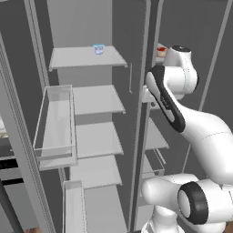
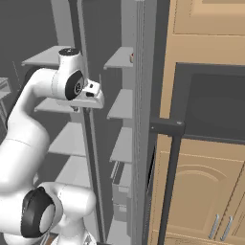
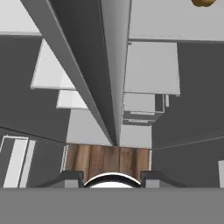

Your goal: Pick up the frozen steak from the freezer, place it on any shelf in the fridge, and close the fridge and freezer doors when done.

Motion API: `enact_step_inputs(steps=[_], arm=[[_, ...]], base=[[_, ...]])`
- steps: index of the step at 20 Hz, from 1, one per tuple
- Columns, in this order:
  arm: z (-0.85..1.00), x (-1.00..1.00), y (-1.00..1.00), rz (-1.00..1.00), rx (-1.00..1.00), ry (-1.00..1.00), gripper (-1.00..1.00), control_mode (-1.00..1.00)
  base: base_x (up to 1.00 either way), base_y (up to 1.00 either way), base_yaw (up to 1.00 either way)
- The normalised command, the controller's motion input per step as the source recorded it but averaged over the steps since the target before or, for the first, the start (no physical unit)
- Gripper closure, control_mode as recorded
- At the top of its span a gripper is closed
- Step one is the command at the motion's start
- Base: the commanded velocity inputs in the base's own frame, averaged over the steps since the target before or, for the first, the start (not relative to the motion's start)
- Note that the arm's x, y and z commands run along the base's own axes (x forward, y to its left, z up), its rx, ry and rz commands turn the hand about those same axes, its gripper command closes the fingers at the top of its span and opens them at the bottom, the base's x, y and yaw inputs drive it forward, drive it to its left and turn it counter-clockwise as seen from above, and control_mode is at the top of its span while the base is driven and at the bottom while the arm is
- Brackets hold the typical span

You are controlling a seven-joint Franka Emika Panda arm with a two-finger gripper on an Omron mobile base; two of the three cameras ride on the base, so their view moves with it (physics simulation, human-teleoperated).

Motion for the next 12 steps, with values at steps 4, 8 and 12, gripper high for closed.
enact_step_inputs(steps=[4, 8, 12], arm=[[-0.04, -0.18, 0.05, 0.0, -0.01, -0.13, -1.0, -1.0], [-0.21, -0.69, 0.02, 0.0, -0.01, -0.34, -1.0, -1.0], [-0.16, -0.71, 0.0, 0.0, 0.0, -0.42, -1.0, -1.0]], base=[[0.0, 0.0, 0.0], [0.0, 0.0, 0.0], [0.0, 0.0, 0.0]])
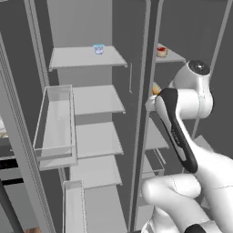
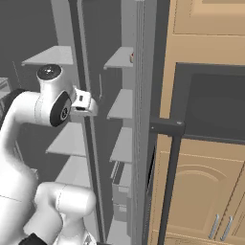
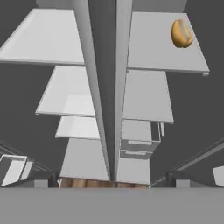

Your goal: Pick up the frozen steak from the freezer, place it on any shelf in the fridge, and close the fridge and freezer doors when done.

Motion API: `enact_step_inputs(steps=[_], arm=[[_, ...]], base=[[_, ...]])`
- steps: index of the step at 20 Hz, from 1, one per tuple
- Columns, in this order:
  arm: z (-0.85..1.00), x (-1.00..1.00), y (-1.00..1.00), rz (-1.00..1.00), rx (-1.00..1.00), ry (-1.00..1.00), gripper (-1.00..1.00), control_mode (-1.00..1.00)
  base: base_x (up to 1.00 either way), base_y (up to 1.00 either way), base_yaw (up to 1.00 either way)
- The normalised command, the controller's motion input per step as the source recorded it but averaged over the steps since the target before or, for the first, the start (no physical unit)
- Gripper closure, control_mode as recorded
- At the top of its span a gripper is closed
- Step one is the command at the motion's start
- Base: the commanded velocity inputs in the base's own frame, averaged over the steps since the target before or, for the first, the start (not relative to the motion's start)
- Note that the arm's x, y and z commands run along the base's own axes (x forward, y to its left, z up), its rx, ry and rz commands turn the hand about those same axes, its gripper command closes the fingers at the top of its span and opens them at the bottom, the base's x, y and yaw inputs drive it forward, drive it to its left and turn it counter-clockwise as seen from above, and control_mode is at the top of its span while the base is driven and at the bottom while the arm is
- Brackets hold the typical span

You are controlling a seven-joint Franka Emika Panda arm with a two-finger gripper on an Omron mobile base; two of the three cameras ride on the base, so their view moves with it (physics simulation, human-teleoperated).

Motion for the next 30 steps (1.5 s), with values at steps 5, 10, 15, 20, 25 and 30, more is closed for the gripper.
enact_step_inputs(steps=[5, 10, 15, 20, 25, 30], arm=[[-0.09, -0.4, 0.0, 0.0, 0.0, -0.25, -1.0, -1.0], [0.0, 0.0, 0.0, 0.0, 0.0, 0.0, -1.0, -1.0], [0.0, 0.01, -0.01, 0.0, 0.0, 0.0, -1.0, -1.0], [0.0, 0.0, 0.0, 0.0, 0.0, 0.0, -1.0, 1.0], [0.0, 0.0, 0.0, 0.0, 0.0, 0.0, -1.0, 1.0], [0.0, 0.0, 0.0, 0.0, 0.0, 0.0, -1.0, 1.0]], base=[[0.0, 0.0, 0.0], [0.0, 0.0, 0.0], [0.0, 0.0, 0.0], [0.09, -0.14, 0.0], [0.22, -0.24, 0.0], [0.23, -0.32, 0.0]])
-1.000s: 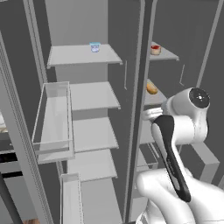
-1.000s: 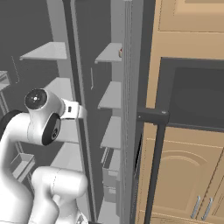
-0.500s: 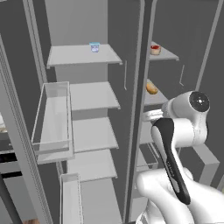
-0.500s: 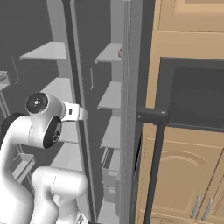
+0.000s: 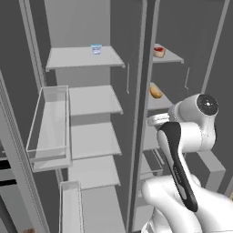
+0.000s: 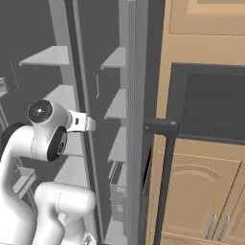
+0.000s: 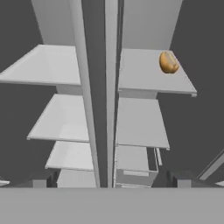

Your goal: Pick up the frozen steak from the freezer, place it on any shelf in the fridge, and close the fridge and freezer doors when done.

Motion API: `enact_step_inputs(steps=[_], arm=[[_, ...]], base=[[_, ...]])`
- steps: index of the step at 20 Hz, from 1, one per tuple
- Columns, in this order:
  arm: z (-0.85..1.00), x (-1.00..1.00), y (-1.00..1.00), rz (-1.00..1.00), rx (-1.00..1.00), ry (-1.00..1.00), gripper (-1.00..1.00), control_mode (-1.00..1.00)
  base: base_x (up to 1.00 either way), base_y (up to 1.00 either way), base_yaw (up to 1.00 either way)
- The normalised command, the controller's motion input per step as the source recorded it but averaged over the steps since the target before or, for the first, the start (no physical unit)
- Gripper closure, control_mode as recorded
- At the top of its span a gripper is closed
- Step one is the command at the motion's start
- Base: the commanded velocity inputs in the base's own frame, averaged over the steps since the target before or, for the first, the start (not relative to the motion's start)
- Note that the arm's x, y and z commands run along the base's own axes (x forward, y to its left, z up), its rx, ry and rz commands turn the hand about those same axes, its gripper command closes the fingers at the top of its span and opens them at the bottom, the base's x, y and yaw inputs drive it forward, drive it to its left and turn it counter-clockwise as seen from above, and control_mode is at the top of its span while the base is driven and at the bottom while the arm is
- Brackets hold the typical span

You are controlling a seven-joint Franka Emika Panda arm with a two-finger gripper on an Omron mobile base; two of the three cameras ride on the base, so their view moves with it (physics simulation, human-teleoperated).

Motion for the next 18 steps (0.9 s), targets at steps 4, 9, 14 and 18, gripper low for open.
enact_step_inputs(steps=[4, 9, 14, 18], arm=[[0.0, 0.0, 0.0, 0.0, 0.0, 0.0, -1.0, 1.0], [0.0, 0.0, 0.0, 0.0, 0.0, 0.0, -1.0, 1.0], [0.0, 0.0, 0.0, 0.0, 0.0, 0.0, -1.0, 1.0], [0.0, 0.0, 0.0, 0.0, 0.0, 0.0, -1.0, 1.0]], base=[[0.3, -0.38, 0.0], [0.41, -0.28, 0.0], [0.44, -0.15, 0.0], [0.28, -0.25, 0.0]])
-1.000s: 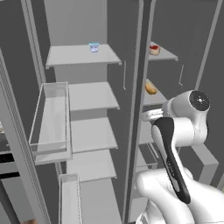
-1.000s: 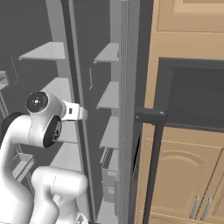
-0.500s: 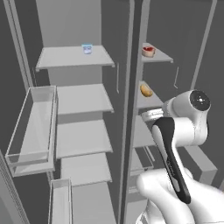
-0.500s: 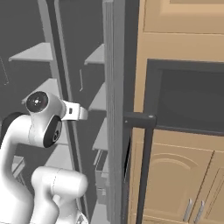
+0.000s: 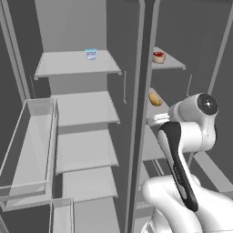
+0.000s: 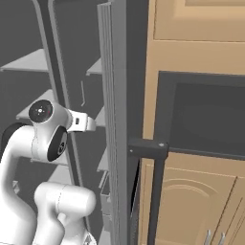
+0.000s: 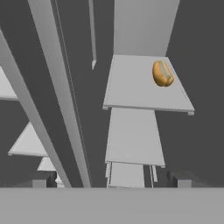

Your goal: Pick up the frozen steak from the freezer, place it on any shelf in the fridge, and close the fridge and freezer doors when done.

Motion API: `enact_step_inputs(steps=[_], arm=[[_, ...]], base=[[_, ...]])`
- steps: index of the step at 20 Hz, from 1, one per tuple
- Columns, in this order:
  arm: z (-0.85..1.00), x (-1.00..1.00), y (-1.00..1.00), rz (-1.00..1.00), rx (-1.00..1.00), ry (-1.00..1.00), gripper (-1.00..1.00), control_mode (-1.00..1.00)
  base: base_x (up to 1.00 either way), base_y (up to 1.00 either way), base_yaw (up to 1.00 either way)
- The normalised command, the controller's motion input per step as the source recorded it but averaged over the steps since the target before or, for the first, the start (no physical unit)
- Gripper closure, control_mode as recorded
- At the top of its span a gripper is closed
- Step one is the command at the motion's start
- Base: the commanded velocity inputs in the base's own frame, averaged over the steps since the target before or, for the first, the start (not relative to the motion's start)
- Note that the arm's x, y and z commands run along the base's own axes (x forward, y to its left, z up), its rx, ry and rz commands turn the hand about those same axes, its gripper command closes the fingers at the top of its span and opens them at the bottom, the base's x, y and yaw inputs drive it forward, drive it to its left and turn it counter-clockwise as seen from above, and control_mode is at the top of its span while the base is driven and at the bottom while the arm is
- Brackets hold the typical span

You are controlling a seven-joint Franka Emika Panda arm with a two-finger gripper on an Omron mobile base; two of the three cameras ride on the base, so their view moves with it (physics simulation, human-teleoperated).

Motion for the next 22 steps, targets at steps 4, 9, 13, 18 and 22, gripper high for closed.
enact_step_inputs(steps=[4, 9, 13, 18, 22], arm=[[0.0, 0.0, 0.0, 0.0, 0.0, 0.0, -1.0, 1.0], [0.0, 0.0, 0.0, 0.0, 0.0, 0.0, -1.0, 1.0], [0.0, 0.0, 0.0, 0.0, 0.0, 0.0, -1.0, 1.0], [0.0, 0.0, 0.0, 0.0, 0.0, 0.0, -1.0, 1.0], [0.0, 0.0, 0.0, 0.0, 0.0, 0.0, -1.0, 1.0]], base=[[0.0, -0.59, 0.0], [0.0, -0.44, 0.0], [0.01, -0.36, -0.01], [0.0, -0.78, -0.06], [-0.02, -0.43, -0.11]])
